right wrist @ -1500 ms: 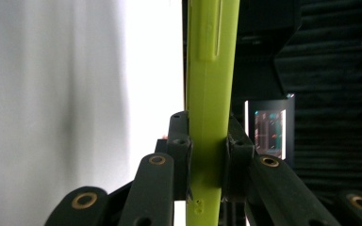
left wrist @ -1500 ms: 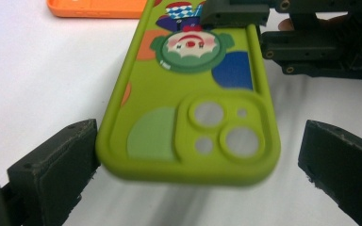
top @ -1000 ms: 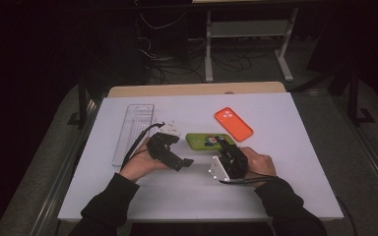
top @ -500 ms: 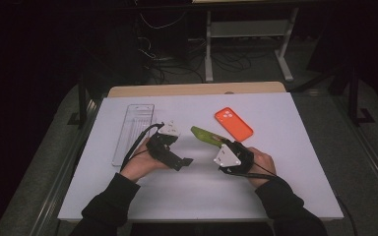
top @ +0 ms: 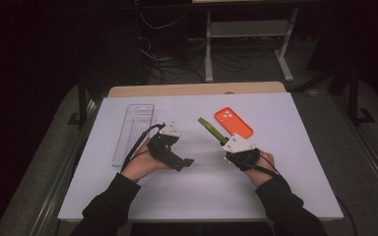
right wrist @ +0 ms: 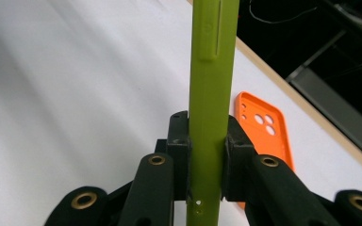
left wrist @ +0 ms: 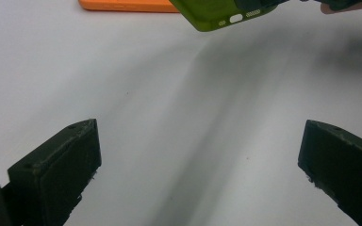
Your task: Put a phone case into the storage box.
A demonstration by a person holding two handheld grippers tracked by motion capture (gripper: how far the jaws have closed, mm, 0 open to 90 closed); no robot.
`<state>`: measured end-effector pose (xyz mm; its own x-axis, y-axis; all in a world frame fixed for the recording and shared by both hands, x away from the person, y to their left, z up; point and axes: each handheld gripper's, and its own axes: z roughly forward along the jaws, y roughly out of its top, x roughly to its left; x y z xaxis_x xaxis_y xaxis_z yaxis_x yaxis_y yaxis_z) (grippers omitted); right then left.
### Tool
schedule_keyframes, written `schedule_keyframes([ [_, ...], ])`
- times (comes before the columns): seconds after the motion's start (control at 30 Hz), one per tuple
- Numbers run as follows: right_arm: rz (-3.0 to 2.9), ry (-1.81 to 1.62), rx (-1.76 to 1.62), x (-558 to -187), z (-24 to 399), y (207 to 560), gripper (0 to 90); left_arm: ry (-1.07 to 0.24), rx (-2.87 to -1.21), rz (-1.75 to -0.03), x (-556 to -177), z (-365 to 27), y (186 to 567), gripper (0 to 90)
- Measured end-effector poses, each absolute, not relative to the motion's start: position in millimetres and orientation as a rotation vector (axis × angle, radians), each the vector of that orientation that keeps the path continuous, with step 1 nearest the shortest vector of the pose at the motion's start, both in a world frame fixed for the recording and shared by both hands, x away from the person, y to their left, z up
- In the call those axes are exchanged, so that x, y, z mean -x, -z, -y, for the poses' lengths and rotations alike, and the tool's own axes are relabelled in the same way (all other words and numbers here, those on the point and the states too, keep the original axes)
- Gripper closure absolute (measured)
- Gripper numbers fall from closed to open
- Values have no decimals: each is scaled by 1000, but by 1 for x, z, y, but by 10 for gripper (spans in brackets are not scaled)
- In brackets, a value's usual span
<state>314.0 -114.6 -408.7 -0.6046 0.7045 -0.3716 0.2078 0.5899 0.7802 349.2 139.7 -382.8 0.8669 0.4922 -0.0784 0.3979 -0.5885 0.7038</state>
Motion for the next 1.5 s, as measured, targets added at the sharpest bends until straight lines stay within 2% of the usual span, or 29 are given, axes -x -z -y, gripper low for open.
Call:
schedule_keyframes([
  [0.8, -2217, -1285, -1097, -326, 128, 407, 756, -184, -2260, -639, -351, -143, 380, 0],
  [1.0, -2202, -1432, -1213, -331, 135, 409, 756, -185, -2178, -689, -353, -146, 376, 0],
  [1.5, -2187, -1446, -1172, -325, 121, 409, 755, -174, -2022, -723, -358, -146, 360, 0],
])
